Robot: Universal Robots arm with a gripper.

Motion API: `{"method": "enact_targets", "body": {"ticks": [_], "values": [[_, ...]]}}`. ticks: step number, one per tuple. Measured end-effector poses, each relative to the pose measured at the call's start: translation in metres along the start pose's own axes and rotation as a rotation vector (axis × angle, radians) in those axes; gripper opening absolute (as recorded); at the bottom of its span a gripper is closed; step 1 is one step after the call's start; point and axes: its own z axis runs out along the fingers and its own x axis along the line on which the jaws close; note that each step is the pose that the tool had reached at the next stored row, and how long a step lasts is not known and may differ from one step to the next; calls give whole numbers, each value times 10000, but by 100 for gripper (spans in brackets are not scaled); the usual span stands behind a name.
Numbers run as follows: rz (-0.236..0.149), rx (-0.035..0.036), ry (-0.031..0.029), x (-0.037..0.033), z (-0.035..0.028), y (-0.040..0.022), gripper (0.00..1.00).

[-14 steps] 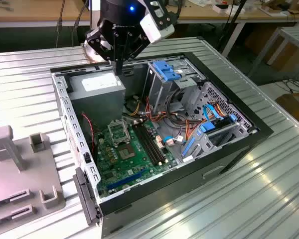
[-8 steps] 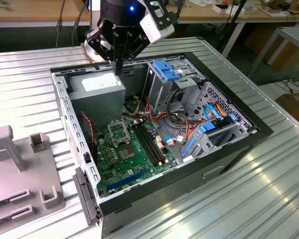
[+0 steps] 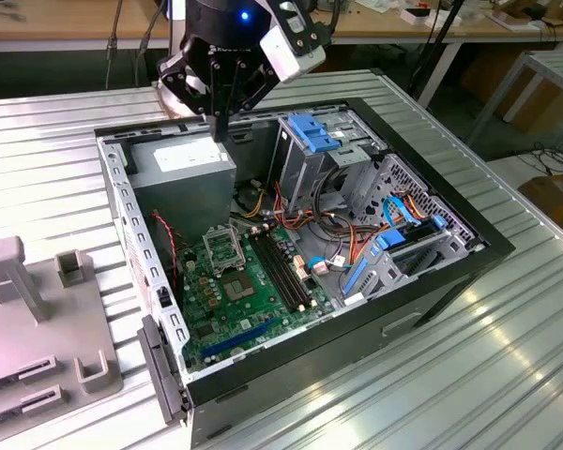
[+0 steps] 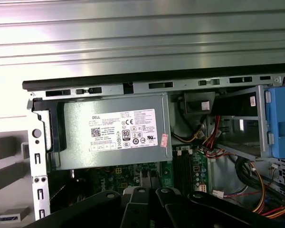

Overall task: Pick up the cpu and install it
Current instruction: 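Reach for the cpu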

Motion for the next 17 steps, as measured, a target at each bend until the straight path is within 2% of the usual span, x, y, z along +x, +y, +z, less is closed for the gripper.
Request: {"method": "enact_targets", "body": {"ticks": [17], "values": [[0,0,2,53,-1,-4,11]]}}
